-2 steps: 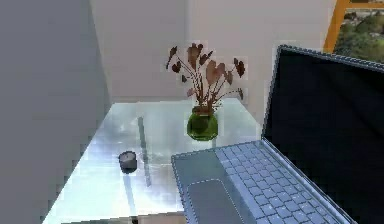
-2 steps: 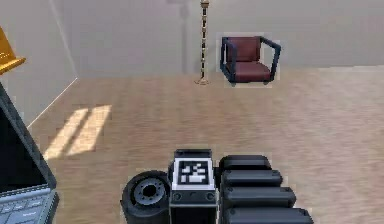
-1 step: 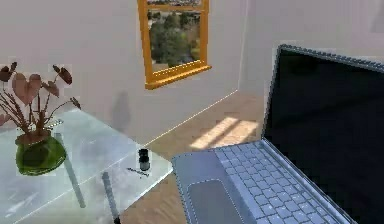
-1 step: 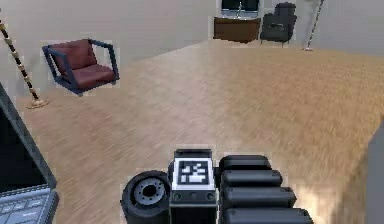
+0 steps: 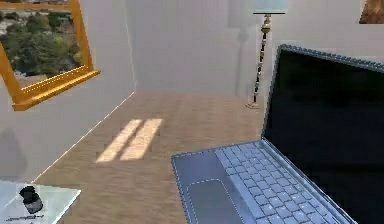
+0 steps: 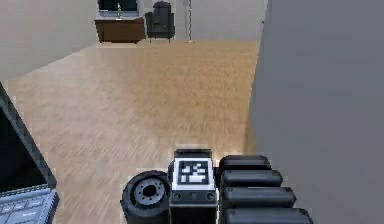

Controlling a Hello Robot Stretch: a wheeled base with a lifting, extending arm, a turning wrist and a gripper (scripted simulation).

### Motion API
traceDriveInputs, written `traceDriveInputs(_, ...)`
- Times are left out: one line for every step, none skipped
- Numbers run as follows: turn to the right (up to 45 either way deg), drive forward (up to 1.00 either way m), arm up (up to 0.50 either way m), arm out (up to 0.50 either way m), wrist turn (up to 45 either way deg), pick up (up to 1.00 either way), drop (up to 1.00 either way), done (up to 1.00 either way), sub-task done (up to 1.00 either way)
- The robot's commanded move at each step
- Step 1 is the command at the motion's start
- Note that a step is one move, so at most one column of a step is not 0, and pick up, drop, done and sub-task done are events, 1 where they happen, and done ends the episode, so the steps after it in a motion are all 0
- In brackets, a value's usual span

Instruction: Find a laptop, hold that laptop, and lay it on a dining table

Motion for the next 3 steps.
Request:
traceDriveInputs(-45.0,0.00,0.00,0.00,0.0,0.00,0.00,0.00,0.00)
traceDriveInputs(-45.0,0.00,0.00,0.00,0.0,0.00,0.00,0.00,0.00)
traceDriveInputs(-45.0,0.00,0.00,0.00,0.0,0.00,0.00,0.00,0.00)
